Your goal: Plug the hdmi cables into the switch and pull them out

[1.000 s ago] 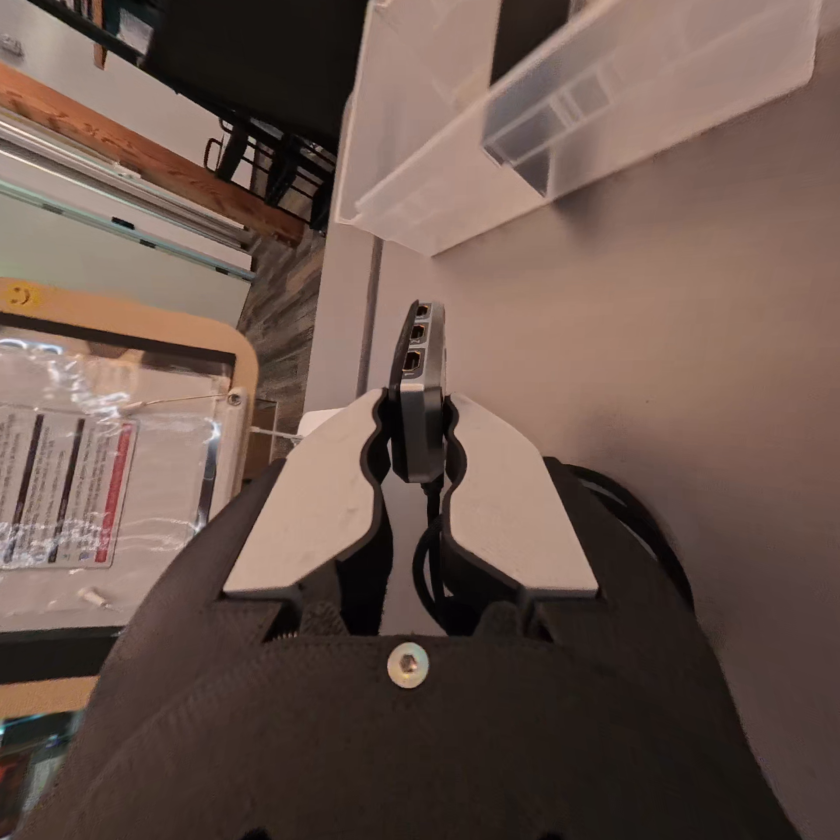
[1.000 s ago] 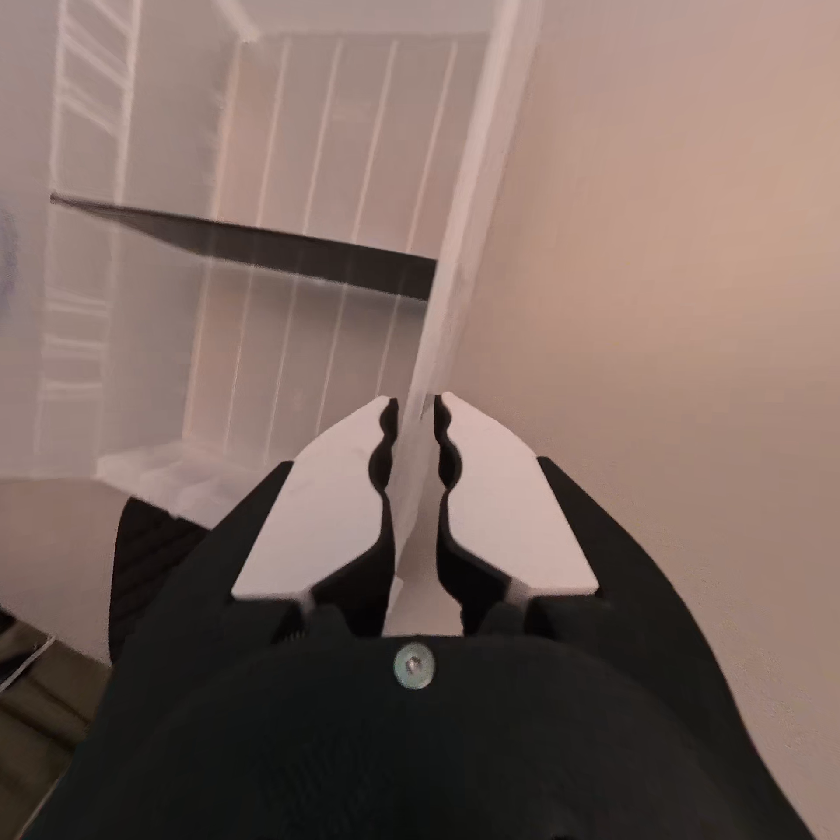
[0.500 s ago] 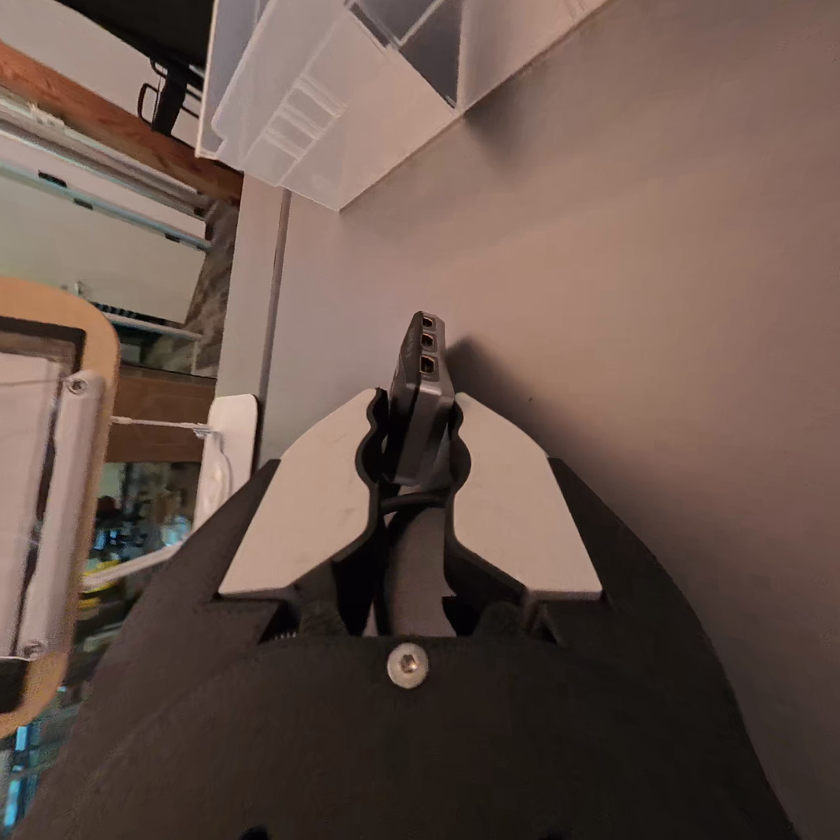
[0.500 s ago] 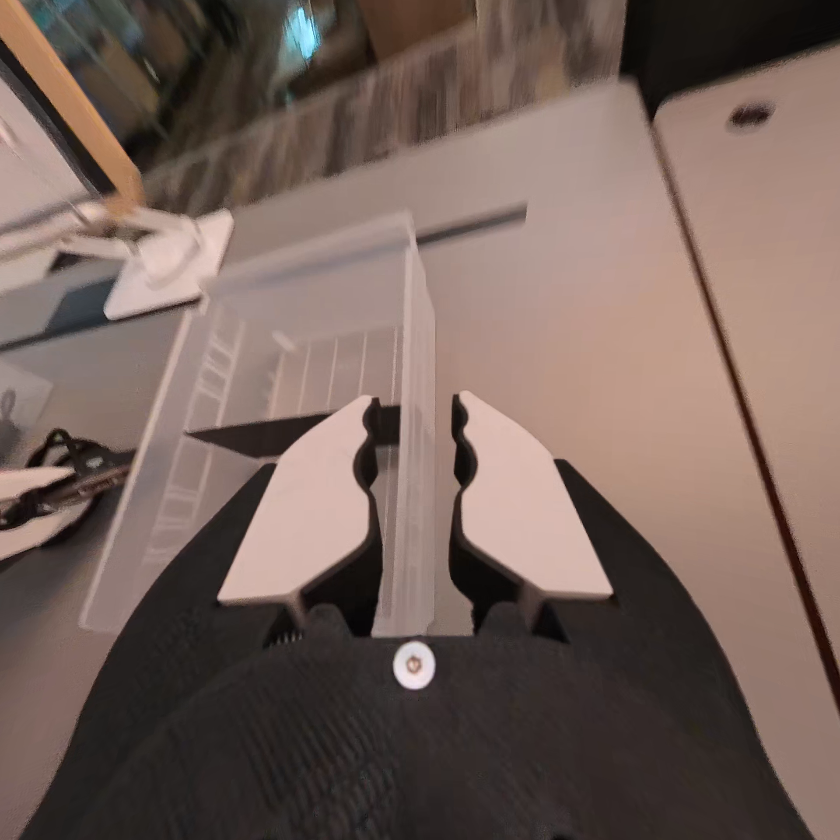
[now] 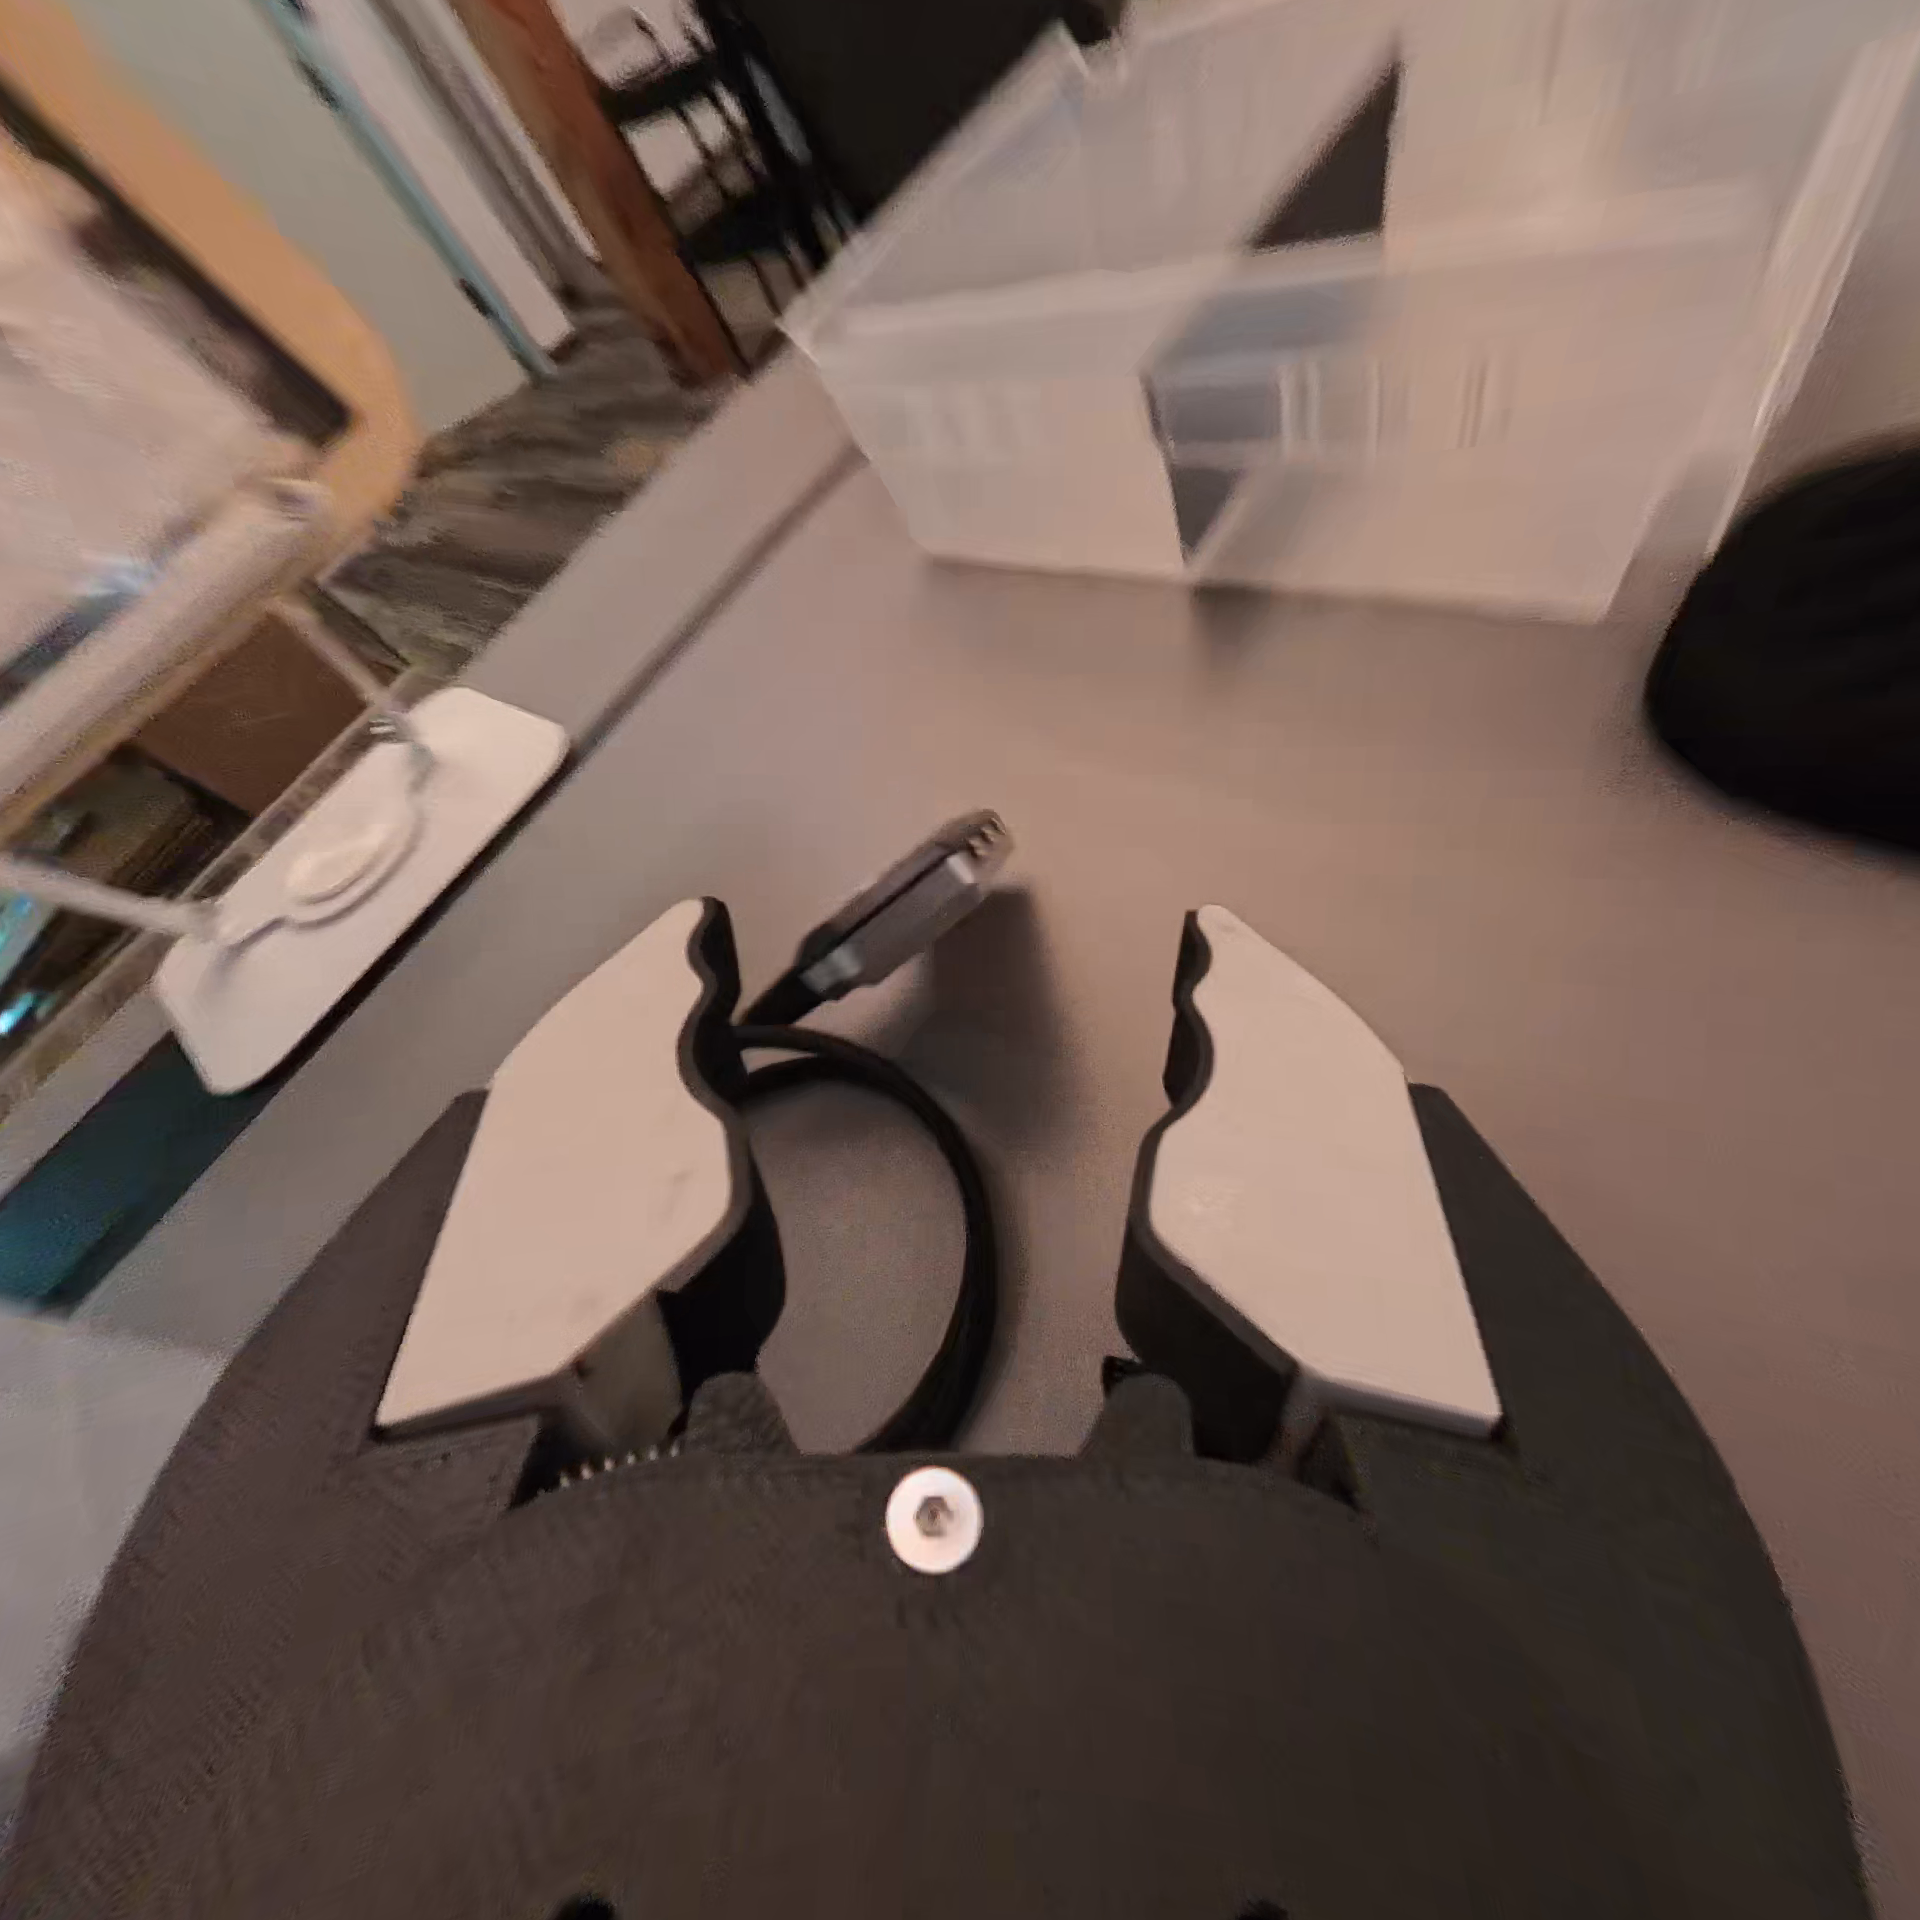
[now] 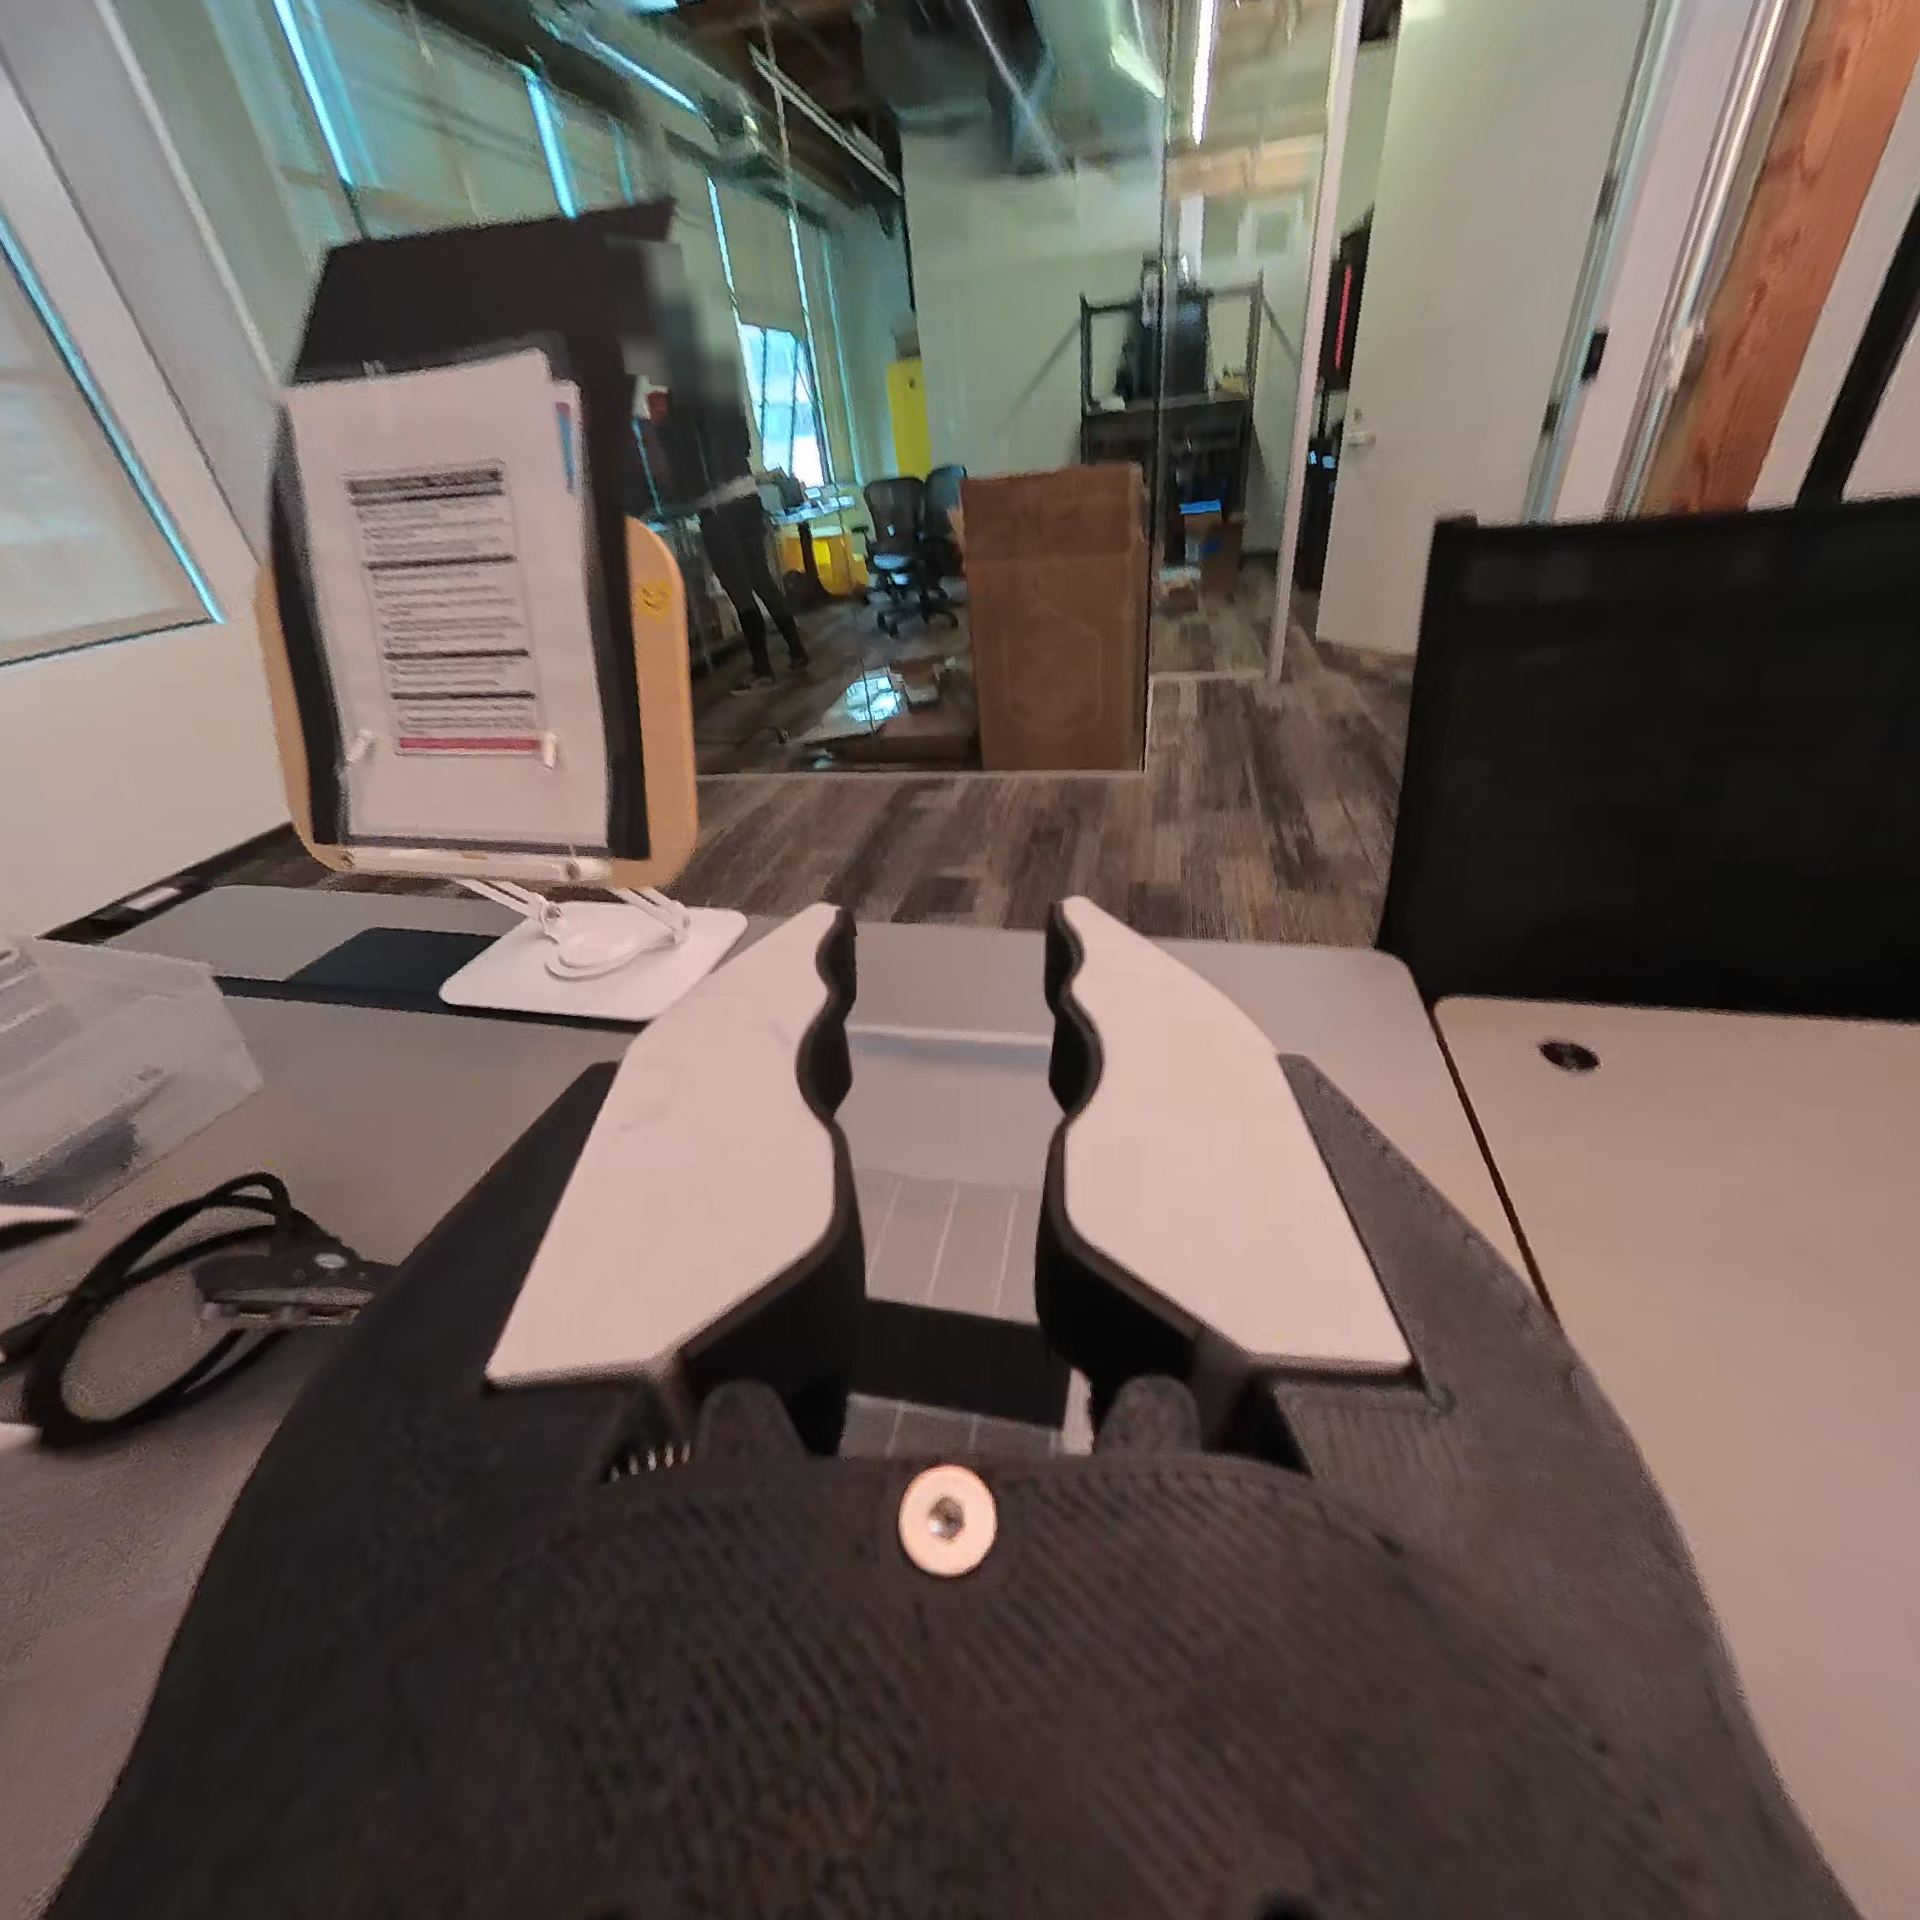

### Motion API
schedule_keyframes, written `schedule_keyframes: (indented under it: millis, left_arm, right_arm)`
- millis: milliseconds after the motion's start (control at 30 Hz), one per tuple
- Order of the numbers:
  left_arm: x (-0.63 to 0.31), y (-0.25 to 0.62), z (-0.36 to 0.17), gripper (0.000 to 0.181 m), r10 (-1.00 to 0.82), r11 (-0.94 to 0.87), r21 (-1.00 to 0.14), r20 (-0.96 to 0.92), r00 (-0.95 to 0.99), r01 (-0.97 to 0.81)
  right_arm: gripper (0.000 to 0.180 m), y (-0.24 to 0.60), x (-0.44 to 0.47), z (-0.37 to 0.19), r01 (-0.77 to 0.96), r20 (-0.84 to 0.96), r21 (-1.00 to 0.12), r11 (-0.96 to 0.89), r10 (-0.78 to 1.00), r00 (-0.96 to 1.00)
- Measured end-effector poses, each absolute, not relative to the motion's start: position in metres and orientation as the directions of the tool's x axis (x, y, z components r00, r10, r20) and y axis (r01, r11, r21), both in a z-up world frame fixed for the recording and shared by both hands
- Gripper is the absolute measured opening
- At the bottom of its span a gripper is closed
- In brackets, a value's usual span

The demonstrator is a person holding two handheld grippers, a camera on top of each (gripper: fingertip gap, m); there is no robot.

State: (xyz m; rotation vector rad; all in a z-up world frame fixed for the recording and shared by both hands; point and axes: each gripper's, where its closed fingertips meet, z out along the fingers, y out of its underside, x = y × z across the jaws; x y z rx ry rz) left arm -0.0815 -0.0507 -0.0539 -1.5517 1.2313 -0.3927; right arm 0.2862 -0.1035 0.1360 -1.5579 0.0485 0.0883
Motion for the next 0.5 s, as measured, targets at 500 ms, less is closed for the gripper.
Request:
schedule_keyframes:
  millis: [500]
  left_arm:
    - [-0.455,-0.007,-0.031,0.044,0.02,-0.479,-0.813,0.366,0.93,0.33]
  right_arm:
    - [0.036,-0.082,0.205,0.18,0.057,0.074,-0.992,0.108,0.158,0.985]
